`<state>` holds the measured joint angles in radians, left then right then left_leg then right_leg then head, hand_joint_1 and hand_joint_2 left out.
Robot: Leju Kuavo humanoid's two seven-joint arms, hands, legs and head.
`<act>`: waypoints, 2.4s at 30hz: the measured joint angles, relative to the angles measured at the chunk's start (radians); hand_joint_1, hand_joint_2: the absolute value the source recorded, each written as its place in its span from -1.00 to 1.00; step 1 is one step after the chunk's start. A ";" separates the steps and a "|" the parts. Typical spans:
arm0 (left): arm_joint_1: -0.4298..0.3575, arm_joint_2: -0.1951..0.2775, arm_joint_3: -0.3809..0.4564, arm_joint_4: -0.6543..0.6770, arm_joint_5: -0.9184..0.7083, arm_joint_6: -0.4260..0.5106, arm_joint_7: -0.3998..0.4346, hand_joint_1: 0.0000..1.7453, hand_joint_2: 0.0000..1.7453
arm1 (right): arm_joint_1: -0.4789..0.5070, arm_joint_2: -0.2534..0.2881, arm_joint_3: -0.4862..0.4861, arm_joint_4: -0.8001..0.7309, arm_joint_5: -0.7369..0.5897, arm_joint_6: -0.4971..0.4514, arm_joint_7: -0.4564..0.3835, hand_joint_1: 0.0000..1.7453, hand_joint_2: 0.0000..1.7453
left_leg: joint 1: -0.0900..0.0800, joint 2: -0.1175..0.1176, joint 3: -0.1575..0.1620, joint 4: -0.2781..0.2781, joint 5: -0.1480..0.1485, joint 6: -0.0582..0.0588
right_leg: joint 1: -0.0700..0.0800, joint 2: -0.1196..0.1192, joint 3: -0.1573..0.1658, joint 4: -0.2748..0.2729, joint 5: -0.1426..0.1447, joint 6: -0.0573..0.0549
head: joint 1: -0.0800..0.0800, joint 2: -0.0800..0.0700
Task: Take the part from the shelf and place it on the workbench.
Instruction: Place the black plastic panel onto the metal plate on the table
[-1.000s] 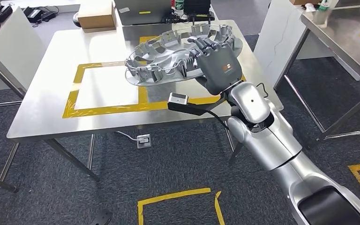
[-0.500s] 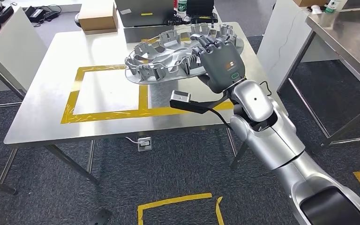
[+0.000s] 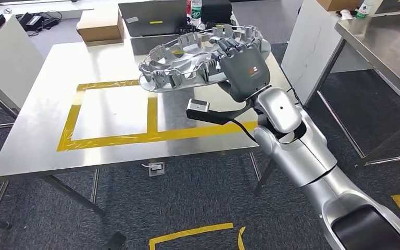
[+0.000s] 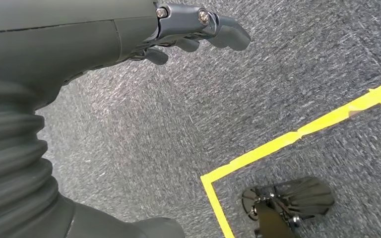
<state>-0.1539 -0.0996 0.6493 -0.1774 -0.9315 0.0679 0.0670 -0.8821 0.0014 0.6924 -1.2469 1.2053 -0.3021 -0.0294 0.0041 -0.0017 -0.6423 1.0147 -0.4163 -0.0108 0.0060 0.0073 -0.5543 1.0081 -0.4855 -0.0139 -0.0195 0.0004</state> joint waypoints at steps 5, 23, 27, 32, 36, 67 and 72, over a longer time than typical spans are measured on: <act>0.000 -0.002 0.000 -0.001 0.000 0.000 0.000 -1.00 1.00 | -0.001 0.000 0.000 0.002 -0.001 -0.001 0.000 1.00 1.00 | 0.007 -0.004 0.026 -0.004 -0.006 0.029 | -0.003 -0.002 -0.054 0.114 -0.034 0.025 | 0.002 0.000; -0.009 -0.008 0.001 0.000 -0.008 -0.037 -0.015 -1.00 1.00 | -0.053 0.034 -0.006 0.204 -0.015 0.089 0.014 1.00 1.00 | 0.000 -0.005 0.102 -0.022 -0.073 0.006 | 0.010 -0.003 -0.090 -0.012 0.088 -0.010 | 0.003 0.000; -0.010 -0.007 0.004 0.000 -0.012 -0.033 -0.007 -1.00 1.00 | -0.117 0.081 -0.007 0.359 -0.016 0.143 0.015 1.00 1.00 | 0.000 -0.003 0.106 -0.028 -0.072 0.002 | 0.011 -0.001 -0.090 -0.011 0.086 -0.013 | 0.003 0.000; -0.011 -0.008 0.005 0.000 -0.022 -0.032 -0.004 -1.00 1.00 | -0.195 0.147 -0.007 0.563 -0.019 0.219 0.029 1.00 1.00 | 0.000 -0.003 0.107 -0.029 -0.070 -0.003 | 0.011 -0.001 -0.089 -0.010 0.087 -0.015 | 0.003 0.000; -0.015 -0.008 0.005 0.000 -0.029 -0.033 0.001 -1.00 1.00 | -0.241 0.187 -0.009 0.684 -0.021 0.258 0.043 1.00 1.00 | 0.000 -0.003 0.109 -0.029 -0.070 -0.003 | 0.011 -0.002 -0.087 -0.010 0.087 -0.016 | 0.004 0.000; -0.023 -0.006 0.006 0.000 -0.048 -0.058 0.012 -1.00 -1.00 | -0.327 0.274 -0.031 0.861 -0.059 0.340 0.027 -1.00 -1.00 | -0.002 -0.003 0.113 -0.028 -0.070 -0.003 | 0.009 -0.002 -0.082 -0.011 0.087 -0.015 | 0.004 0.000; -0.023 -0.006 0.007 0.000 -0.044 -0.052 0.017 -1.00 -1.00 | -0.329 0.274 -0.034 0.861 -0.070 0.332 0.014 -1.00 -1.00 | -0.002 -0.003 0.113 -0.028 -0.070 -0.003 | 0.009 -0.002 -0.082 -0.011 0.087 -0.015 | 0.004 0.000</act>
<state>-0.1765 -0.1058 0.6561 -0.1778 -0.9751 0.0158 0.0839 -1.2106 0.2758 0.6588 -0.3861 1.1353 0.0296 -0.0150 0.0024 -0.0049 -0.5294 0.9867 -0.4868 -0.0134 0.0148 0.0056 -0.6360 0.9969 -0.3983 -0.0291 -0.0160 0.0004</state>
